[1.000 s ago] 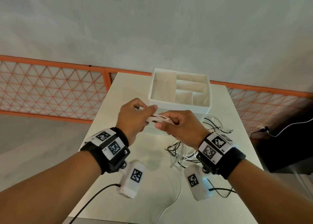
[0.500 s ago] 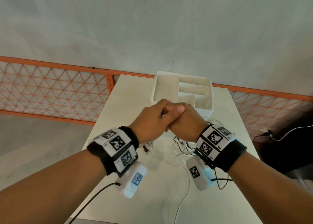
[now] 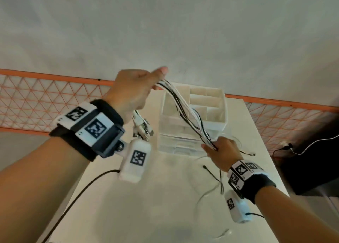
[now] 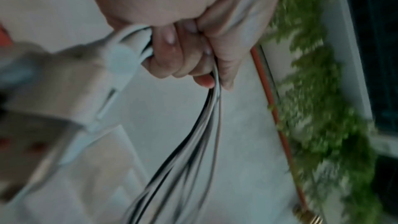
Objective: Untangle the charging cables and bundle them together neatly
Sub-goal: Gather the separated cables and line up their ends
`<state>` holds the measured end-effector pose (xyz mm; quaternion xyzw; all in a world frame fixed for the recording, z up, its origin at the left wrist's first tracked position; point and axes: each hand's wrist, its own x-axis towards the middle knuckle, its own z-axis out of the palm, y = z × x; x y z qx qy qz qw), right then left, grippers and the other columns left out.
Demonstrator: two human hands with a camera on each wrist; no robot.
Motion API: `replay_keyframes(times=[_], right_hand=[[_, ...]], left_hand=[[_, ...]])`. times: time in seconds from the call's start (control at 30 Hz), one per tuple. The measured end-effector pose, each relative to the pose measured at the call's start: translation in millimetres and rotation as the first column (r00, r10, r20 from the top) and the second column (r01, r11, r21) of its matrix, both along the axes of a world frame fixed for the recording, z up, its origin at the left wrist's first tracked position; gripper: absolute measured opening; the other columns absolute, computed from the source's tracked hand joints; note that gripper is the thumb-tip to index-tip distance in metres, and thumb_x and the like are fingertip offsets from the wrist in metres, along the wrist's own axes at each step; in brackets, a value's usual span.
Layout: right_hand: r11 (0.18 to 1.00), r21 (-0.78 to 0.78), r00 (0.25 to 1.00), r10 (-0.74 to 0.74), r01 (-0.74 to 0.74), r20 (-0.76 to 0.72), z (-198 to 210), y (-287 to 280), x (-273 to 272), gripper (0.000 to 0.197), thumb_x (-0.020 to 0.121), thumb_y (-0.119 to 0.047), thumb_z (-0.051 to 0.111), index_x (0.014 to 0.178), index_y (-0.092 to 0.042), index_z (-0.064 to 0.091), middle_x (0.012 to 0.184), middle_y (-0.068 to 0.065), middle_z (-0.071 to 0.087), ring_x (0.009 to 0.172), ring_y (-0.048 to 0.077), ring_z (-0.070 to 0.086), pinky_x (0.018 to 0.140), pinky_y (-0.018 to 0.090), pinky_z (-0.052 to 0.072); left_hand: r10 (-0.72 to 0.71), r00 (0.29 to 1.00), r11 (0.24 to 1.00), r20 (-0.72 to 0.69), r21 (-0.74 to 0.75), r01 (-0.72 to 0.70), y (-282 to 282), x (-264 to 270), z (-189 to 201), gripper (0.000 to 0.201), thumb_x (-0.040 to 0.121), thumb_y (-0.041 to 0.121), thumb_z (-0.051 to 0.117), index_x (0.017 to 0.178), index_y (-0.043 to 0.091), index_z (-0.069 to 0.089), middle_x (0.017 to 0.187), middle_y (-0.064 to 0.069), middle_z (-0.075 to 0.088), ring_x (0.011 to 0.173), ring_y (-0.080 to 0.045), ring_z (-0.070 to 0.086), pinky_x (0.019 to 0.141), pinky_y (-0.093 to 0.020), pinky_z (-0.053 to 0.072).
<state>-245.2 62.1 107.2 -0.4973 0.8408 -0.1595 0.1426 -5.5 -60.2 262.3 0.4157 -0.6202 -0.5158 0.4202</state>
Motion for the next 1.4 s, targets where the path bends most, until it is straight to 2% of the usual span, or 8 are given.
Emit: replay_keyframes(times=[0.2,0.27,0.37,0.67,0.87,1.07,1.23,1.4], right_hand=[[0.992,0.123,0.999,-0.032,0.034,-0.013,-22.1,-0.8,-15.8,0.035,0.092,-0.039,0.053,0.062,-0.022,0.053,0.073,0.003,0.062,0.088,0.031,0.064,0.072,0.029,0.038],[0.997,0.045,0.997,-0.065,0.062,0.050,-13.1,-1.6,-21.9,0.012,0.093,-0.039,0.058,0.087,-0.032,0.066,0.097,0.007,0.071,0.108,0.032,0.064,0.082,0.030,0.043],[0.997,0.072,0.995,0.004,-0.012,0.103,-14.6,8.0,-26.1,0.068,0.085,-0.046,0.069,0.143,-0.054,0.035,0.129,0.001,0.067,0.119,0.024,0.063,0.102,0.036,0.048],[0.987,0.148,0.967,0.029,-0.068,0.252,-37.1,28.4,-25.9,0.106,0.070,-0.062,0.080,0.154,-0.046,0.018,0.112,0.001,0.063,0.108,0.020,0.061,0.097,0.034,0.047],[0.993,-0.002,0.988,0.117,-0.118,0.097,9.3,9.1,-7.6,0.088,0.075,-0.067,0.072,0.149,-0.037,0.036,0.141,0.004,0.049,0.114,0.021,0.059,0.101,0.035,0.047],[0.870,-0.434,0.860,0.394,-0.236,0.322,77.3,-7.3,50.8,0.052,0.079,-0.029,0.081,0.127,-0.035,0.061,0.104,-0.010,0.061,0.062,0.010,0.058,0.063,0.023,0.051],[0.889,-0.368,0.894,0.375,-0.271,0.247,71.0,-20.5,74.5,0.016,0.084,-0.037,0.077,0.090,-0.024,0.071,0.066,-0.012,0.062,0.052,0.002,0.055,0.057,0.016,0.042],[0.981,-0.137,0.981,0.156,-0.140,0.115,34.2,-16.6,37.8,0.040,0.089,-0.043,0.070,0.067,-0.012,0.059,0.068,0.002,0.060,0.063,0.017,0.053,0.053,0.022,0.033]], left_hand=[[0.011,0.980,0.996,-0.200,0.087,0.007,-1.6,3.8,-0.9,0.051,0.081,0.048,0.075,0.059,0.019,0.039,0.046,0.004,0.022,0.040,-0.014,0.014,0.040,-0.020,0.018],[0.021,0.962,0.991,-0.273,0.130,0.015,-2.3,8.4,-3.0,0.048,0.080,0.049,0.075,0.062,0.020,0.041,0.043,0.007,0.022,0.038,-0.013,0.014,0.039,-0.019,0.018],[0.093,0.937,0.986,-0.336,0.163,-0.040,-4.6,18.4,-2.8,0.046,0.080,0.048,0.075,0.059,0.023,0.042,0.043,0.008,0.021,0.040,-0.013,0.013,0.042,-0.023,0.016],[0.170,0.944,0.979,-0.284,0.158,-0.129,-8.0,36.6,-32.4,0.047,0.084,0.049,0.072,0.056,0.022,0.045,0.044,0.007,0.026,0.038,-0.011,0.018,0.040,-0.022,0.018],[0.029,0.998,0.997,0.064,0.073,-0.034,10.7,23.8,-60.2,0.059,0.082,0.053,0.071,0.044,0.025,0.036,0.045,0.009,0.027,0.040,-0.012,0.020,0.045,-0.023,0.021],[-0.041,0.947,0.987,0.317,-0.134,0.087,32.2,-2.1,-57.0,0.038,0.089,0.051,0.064,0.069,0.020,0.069,0.040,0.014,0.048,0.034,0.000,0.043,0.049,-0.022,0.032],[-0.207,0.968,0.954,0.143,-0.188,0.231,44.4,-4.5,-31.2,0.028,0.091,0.031,0.065,0.069,0.014,0.067,0.035,0.021,0.043,0.035,0.005,0.043,0.046,-0.008,0.031],[-0.154,0.987,0.973,-0.037,-0.178,0.145,27.8,20.8,-27.6,0.042,0.081,0.047,0.068,0.044,0.030,0.057,0.048,0.011,0.025,0.045,-0.018,0.019,0.050,-0.025,0.020]])
